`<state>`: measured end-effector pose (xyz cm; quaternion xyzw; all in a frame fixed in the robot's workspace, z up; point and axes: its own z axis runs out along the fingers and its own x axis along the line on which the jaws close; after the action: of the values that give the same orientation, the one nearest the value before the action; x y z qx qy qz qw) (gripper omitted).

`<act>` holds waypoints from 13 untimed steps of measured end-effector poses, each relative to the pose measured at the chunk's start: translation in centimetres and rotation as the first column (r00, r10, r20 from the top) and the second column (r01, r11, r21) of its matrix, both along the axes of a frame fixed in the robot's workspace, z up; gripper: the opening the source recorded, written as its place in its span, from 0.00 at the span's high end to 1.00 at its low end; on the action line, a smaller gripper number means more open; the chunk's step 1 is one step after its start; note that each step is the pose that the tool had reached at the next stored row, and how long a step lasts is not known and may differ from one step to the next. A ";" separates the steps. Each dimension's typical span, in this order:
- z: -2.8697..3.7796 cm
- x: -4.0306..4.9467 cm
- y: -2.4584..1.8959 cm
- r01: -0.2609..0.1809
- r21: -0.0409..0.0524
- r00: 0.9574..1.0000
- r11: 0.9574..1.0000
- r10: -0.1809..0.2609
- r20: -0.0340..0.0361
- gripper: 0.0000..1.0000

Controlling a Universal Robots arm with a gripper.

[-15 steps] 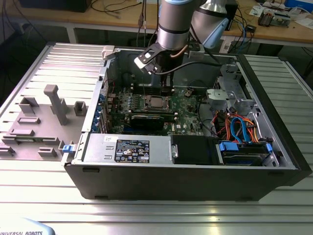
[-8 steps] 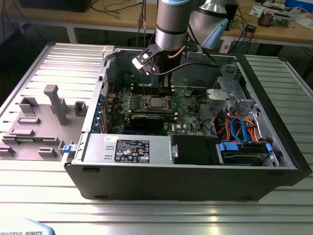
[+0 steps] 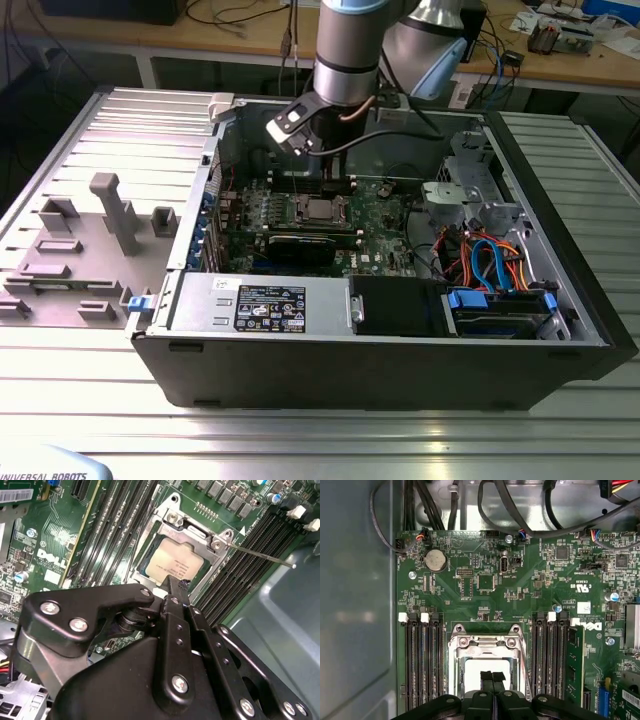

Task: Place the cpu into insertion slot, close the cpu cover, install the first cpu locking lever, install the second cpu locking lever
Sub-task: 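Close the cpu cover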

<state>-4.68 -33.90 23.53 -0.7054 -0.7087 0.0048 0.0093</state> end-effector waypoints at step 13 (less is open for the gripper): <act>-1.02 -1.56 -0.01 -0.012 0.000 1.000 1.000 0.012 -0.002 0.89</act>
<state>-6.25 -33.90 22.51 -0.7012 -0.7129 0.0056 0.0100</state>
